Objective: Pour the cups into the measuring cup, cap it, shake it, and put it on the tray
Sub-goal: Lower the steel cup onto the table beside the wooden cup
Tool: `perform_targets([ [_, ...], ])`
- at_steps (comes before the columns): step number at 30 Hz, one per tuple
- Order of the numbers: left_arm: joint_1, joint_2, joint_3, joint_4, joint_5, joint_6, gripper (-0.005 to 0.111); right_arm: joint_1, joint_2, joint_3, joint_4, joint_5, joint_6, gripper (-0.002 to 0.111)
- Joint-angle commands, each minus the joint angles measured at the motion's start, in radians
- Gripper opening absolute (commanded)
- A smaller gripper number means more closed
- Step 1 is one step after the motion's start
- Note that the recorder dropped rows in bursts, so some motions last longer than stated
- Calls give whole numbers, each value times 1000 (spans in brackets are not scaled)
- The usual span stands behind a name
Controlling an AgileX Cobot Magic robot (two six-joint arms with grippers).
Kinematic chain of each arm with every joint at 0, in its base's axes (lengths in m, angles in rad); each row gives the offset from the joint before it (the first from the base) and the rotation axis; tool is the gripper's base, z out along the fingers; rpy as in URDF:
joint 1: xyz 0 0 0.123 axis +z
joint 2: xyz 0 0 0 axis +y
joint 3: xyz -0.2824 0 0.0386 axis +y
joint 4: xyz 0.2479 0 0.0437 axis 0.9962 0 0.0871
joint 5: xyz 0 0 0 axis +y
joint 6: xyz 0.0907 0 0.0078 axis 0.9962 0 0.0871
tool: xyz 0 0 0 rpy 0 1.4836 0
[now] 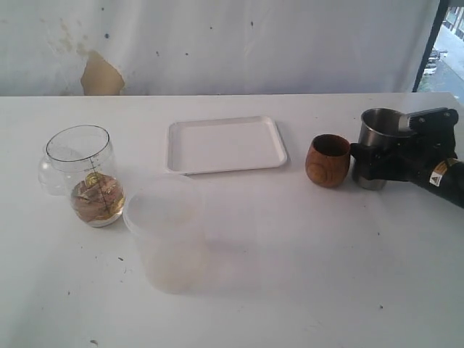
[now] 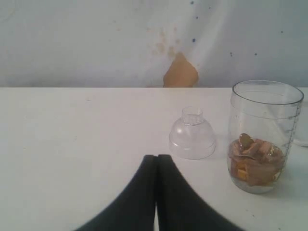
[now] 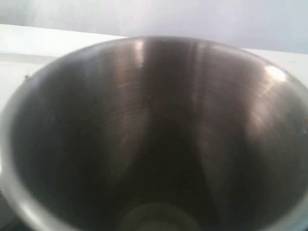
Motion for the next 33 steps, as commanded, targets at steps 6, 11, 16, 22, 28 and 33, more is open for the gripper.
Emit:
perform_targets([
  [6,0,-3,-3,-2,-8,-3,0,65,41,0,-23,-75,0,0],
  [11,0,-3,-3,-2,-8,-3,0,83,41,0,-24,-53,-103,0],
  [16,0,-3,-3,-2,-8,-3,0,83,41,0,-24,-30,-155,0],
  [22,0,-3,-3,-2,-8,-3,0,83,41,0,-24,-29,-155,0],
  [28,0,-3,-3,-2,-8,-3,0,83,41,0,-10,29,-135,26],
  [33,0,-3,-3,-2,-8,-3,0,83,41,0,-2,34,-133,76],
])
